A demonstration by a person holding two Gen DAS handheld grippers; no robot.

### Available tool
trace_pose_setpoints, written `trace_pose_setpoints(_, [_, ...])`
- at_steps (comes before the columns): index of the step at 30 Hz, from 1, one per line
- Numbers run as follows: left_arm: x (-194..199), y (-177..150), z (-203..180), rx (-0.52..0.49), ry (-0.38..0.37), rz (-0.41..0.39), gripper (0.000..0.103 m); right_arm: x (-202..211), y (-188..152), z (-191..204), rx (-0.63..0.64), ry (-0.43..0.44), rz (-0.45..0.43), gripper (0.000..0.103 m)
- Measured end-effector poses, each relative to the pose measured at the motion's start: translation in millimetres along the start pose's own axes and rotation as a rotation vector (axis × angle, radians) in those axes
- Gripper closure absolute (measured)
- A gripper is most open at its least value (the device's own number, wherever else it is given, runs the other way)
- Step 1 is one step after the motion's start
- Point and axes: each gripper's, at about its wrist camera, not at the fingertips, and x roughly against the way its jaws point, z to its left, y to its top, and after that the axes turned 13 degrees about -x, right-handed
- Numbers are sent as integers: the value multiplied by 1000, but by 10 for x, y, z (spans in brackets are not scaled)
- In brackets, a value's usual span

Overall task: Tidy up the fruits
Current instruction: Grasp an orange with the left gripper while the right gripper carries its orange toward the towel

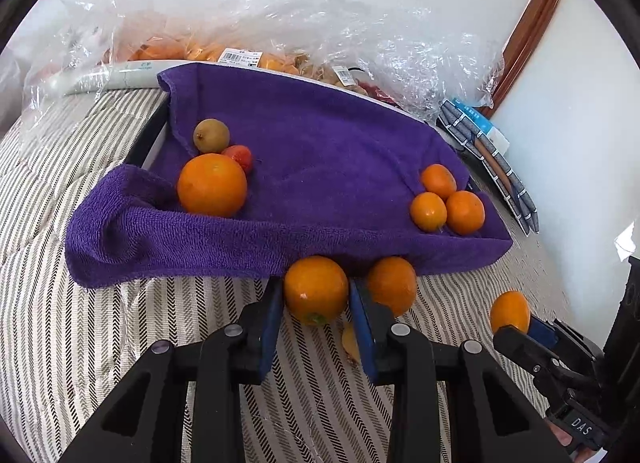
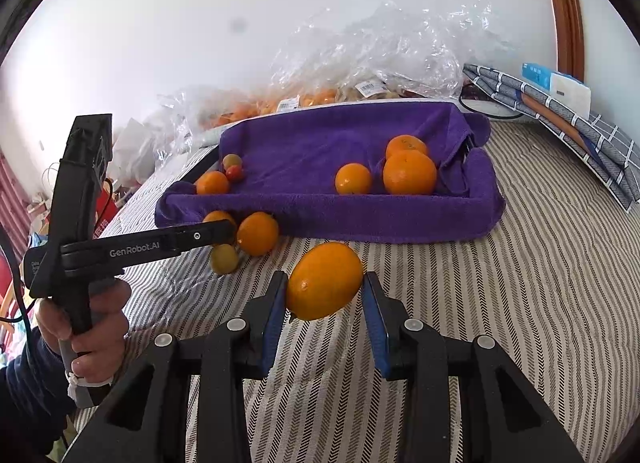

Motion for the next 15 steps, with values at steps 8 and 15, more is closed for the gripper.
trace_pose_setpoints(8, [157,-5,-28,-16,10,-81,72,20,-6,-4,-1,14,-7,65])
trace_pose_setpoints(15, [339,18,-27,-17,8,-172,72,37,-1,-21,-9,23,-16,65])
